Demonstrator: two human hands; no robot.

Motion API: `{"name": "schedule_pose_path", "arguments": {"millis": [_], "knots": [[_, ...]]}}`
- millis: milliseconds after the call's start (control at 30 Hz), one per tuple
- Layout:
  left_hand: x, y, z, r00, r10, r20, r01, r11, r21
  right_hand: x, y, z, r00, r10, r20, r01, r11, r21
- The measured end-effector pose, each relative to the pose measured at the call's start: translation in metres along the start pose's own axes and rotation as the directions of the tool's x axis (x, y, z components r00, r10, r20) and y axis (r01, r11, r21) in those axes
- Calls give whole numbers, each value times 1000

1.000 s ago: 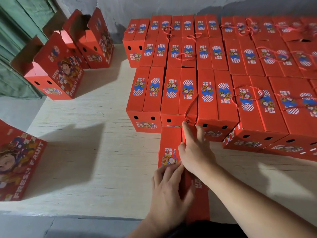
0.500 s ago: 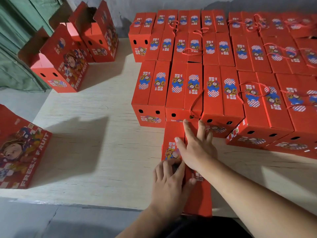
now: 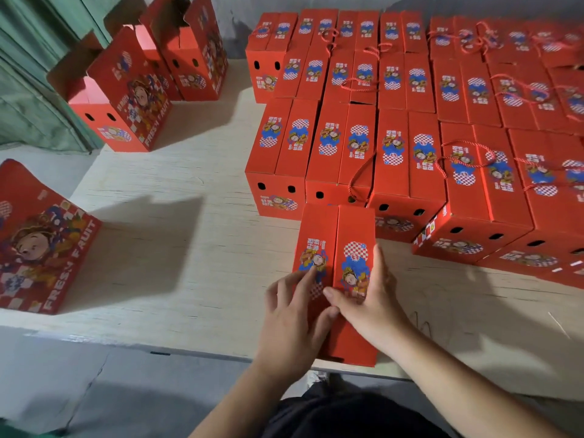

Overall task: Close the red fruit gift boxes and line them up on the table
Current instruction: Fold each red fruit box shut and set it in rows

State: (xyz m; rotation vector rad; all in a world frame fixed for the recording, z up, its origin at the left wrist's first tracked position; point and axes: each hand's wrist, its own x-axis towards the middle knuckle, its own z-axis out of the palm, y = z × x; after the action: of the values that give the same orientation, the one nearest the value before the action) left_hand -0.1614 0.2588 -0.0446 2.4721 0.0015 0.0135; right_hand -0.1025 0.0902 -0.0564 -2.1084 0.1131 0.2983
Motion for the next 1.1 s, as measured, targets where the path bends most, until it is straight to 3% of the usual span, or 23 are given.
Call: {"name": "schedule_pose_path", "arguments": {"millis": [133,333,567,733,900,1000,1100], "knots": [[-21,-11,-4,994,68,89,-70,998,12,-12,-8,-2,995,-53,81,66,983,-170],[-19,9,-5,987,-53,154,38,994,102,-12,-28,-3,990,-22,140,84,887,-453],[-18,3,-6,964,4,266,-53,982,179,-18,-31,5,995,-43,94,86,844,-529],[-17,-17,-20,943,44,330,-59,998,36,-15,-29,7,993,-9,114,74,814,-576],[-4,-34,-30,914,238,328,-333,903,272,-20,-28,-2,984,20,177,87,812,-577],[14,-37,-34,847,424,320,-524,764,376,-12,-35,-17,966,41,255,107,835,-540],[24,-33,-25,756,545,364,-652,678,338,0,-46,-41,936,7,351,211,789,-577]]}}
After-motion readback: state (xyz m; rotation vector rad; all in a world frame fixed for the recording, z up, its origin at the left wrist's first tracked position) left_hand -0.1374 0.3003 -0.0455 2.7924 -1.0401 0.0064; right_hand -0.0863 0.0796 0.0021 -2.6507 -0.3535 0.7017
